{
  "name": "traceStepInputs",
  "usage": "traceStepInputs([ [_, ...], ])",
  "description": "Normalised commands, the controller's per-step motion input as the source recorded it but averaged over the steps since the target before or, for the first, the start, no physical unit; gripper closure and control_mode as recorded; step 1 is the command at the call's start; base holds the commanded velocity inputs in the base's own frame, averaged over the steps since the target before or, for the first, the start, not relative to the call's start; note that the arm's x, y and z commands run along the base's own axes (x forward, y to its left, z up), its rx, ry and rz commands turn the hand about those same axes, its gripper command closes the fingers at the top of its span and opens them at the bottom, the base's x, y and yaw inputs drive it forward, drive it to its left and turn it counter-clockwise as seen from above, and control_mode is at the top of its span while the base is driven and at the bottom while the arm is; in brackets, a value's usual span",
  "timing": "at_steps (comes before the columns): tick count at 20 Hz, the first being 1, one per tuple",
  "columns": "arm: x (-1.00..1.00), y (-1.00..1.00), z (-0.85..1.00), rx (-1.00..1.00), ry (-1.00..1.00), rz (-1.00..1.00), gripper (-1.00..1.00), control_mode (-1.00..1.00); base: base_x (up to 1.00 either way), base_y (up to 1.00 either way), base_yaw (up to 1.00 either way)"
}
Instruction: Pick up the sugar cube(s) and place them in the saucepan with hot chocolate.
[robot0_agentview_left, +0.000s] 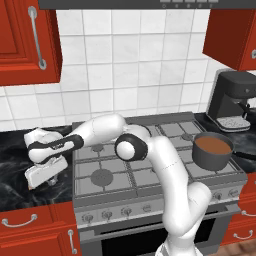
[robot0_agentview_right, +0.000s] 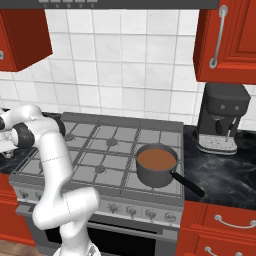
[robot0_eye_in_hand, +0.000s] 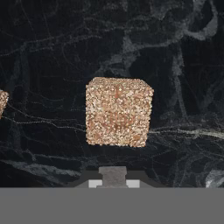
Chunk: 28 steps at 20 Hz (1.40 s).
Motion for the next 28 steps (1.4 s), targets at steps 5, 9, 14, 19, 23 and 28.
traceStepInputs([
  [5,-0.23,-0.07,0.04,0.0,-0.13,-0.01,1.0,-1.0,0.0,0.0,0.0],
  [9,-0.61,-0.41,0.47,0.0,-0.31,-0.04,1.0,-1.0,0.0,0.0,0.0],
  [14,-0.38,-0.81,0.62,0.03,-0.25,-0.06,1.0,-1.0,0.0,0.0,0.0],
  [19,-0.04,-0.97,0.66,0.09,-0.09,-0.07,1.0,-1.0,0.0,0.0,0.0],
  [23,0.05,-1.0,0.51,0.1,0.0,-0.02,1.0,-1.0,0.0,0.0,0.0],
  [28,0.01,-1.0,0.26,0.18,0.04,0.0,1.0,-1.0,0.0,0.0,0.0],
])
